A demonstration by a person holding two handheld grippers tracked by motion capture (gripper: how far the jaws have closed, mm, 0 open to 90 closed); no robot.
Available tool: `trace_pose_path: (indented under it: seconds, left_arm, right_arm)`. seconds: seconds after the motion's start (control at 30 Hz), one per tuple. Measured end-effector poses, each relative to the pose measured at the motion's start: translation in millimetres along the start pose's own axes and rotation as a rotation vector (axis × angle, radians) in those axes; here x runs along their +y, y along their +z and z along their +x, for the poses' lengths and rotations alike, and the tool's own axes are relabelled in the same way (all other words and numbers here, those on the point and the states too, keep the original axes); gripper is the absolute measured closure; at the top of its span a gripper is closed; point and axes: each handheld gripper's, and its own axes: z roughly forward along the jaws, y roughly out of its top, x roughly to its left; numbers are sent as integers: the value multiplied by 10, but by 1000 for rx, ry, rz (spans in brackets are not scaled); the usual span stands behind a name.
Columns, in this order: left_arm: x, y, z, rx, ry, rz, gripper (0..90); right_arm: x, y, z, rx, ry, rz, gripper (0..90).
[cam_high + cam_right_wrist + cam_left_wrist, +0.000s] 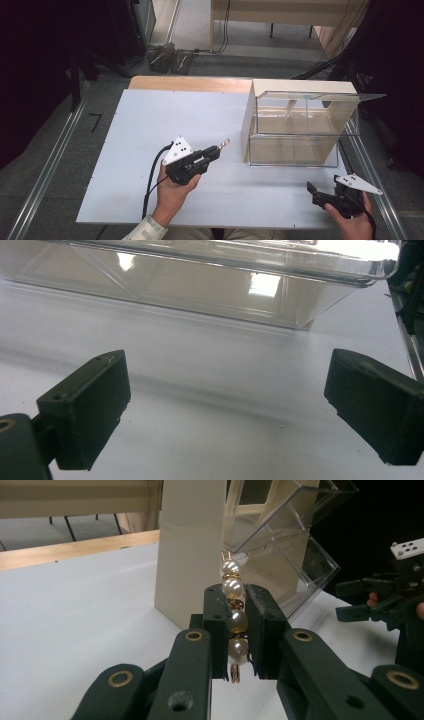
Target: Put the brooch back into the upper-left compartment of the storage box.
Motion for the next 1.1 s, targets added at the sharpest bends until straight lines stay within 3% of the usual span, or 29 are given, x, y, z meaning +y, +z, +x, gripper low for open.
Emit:
trace_pose_path:
  seconds: [0.6,1.1]
  left_arm:
    - [145,120,-121,-37,23,-27,802]
    - [198,188,-178,-63,20,-48,802]
  right_arm:
    - [-1,4,5,2,0,2,31]
    - [0,9,10,5,-2,2,31]
